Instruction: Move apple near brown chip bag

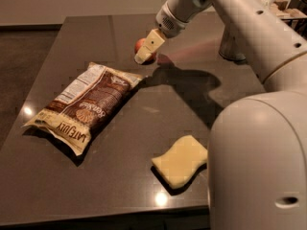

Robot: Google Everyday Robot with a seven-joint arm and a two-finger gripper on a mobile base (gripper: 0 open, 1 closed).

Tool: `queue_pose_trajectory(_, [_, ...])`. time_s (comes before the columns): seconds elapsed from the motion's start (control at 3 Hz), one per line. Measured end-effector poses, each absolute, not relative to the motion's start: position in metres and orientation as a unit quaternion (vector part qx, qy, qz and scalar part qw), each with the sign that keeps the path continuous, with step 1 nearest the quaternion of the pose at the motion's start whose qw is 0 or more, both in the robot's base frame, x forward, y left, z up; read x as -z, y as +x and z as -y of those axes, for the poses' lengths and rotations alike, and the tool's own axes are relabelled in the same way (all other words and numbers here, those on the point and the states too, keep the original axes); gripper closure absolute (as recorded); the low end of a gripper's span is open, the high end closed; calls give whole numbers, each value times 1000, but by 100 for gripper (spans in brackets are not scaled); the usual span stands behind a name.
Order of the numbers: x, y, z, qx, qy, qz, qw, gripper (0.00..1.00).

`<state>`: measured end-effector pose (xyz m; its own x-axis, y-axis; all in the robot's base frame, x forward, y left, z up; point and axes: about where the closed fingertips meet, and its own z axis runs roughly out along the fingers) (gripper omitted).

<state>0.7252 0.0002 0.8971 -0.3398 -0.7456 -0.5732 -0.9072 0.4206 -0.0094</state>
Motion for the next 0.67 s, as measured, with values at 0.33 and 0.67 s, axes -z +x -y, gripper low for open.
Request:
queue_pose_trajectory(0.33, [-879,747,3,-164,-487,-821,250,0])
queue_pose_trajectory(0.67, [-870,762,1,-164,-468,-831,252,0])
